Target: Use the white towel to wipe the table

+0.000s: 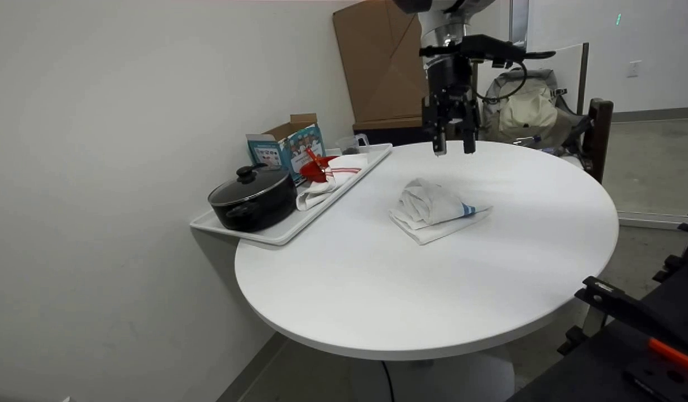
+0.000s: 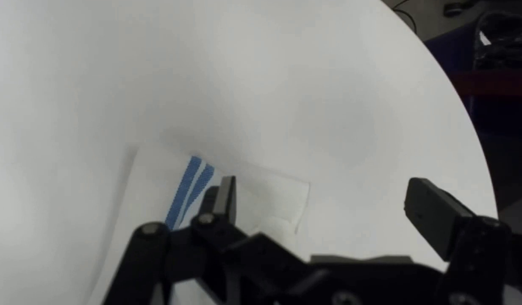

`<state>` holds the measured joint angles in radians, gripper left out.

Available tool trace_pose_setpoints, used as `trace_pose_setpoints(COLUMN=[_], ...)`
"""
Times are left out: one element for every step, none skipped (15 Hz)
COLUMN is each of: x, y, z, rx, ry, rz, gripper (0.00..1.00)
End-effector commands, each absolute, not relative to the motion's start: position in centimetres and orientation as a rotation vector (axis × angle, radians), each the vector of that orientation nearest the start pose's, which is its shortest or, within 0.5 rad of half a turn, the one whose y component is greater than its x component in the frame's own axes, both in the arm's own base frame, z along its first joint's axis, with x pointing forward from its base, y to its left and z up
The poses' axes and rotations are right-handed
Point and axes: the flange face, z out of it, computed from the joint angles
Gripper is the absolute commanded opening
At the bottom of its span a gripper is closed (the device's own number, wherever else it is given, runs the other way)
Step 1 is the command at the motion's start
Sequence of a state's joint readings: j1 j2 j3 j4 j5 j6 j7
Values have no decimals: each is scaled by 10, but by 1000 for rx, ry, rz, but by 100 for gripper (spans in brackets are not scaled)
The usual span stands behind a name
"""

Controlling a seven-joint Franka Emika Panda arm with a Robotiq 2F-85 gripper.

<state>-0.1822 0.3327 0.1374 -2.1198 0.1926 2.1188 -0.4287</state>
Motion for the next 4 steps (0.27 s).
trace_pose_setpoints(x=[487,519,512,512], y=[-6,-11,-10,-9], z=[280,258,267,270], rx=[-2874,-2848,-2856,-2859], ry=[-261,-322,-323,-327], rz=[275,347,334,329], gripper=[100,100,100,100])
